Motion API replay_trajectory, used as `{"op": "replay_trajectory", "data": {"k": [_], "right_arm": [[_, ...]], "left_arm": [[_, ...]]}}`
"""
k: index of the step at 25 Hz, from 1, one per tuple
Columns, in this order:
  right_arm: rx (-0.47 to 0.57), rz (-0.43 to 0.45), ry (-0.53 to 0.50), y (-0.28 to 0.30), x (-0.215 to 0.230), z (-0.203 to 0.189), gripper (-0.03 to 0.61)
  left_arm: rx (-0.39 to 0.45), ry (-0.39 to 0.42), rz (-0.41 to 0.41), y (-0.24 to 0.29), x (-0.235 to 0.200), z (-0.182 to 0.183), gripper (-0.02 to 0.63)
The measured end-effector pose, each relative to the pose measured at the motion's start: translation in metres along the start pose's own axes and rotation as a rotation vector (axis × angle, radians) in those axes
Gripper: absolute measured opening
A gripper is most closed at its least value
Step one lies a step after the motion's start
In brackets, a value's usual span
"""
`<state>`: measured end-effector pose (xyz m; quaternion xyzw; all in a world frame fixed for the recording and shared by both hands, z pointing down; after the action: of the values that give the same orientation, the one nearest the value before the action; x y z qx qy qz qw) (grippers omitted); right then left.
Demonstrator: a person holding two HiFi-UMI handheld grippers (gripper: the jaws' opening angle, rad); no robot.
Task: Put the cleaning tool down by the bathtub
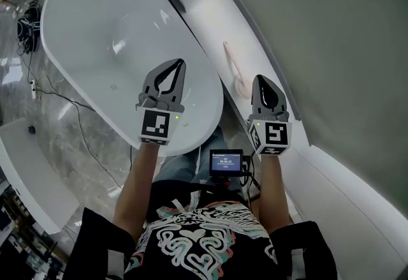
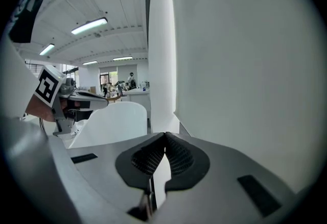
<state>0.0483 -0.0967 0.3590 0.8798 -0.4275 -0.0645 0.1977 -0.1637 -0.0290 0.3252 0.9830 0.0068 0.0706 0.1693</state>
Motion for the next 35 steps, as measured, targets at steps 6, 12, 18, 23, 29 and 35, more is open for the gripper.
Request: {"op": "replay_trajectory", "data": {"k": [6,12,18,23,29,35], "right_arm": [[0.03,-0.028,0.0,-0.029,-0.007,0.029,0.028],[0.07,-0.031,0.023,-0.059,-0.018,0.046,0.028],[0.09,-0.034,0.02,-0.079,-0.033,0.064,0.028],[0.118,-0.056,0.02,-0.1,-0.033,0.082,0.028],[0.143,-0.086,0.035,-0.118,-0.029,0.082,0.028],[0.174,-0.103,0.049,-0.143,-0.035,0.093,0.028]], "left_arm": [[0.014,0.019,0.007,-0.028,-0.004,0.033,0.017],[0.123,-0.002,0.007,-0.049,-0.001,0.05,0.017],[0.166,-0.028,0.014,-0.065,-0.003,0.071,0.017],[0.124,-0.038,0.018,-0.083,-0.005,0.088,0.017],[0.144,0.004,0.014,-0.099,0.0,0.095,0.017],[0.255,-0.054,0.019,-0.12,0.007,0.112,0.017]]}}
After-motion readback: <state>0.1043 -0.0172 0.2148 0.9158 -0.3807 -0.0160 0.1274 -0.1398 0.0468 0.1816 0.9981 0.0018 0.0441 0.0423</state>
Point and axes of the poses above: the fingertips, and each gripper's own axes: y forward along the fingers, x to its right, z out of its top, the point moved 4 cm from there along -y, backward along the fingers, and after that the axes turned 5 degrees about z, right-handed, at the moved point
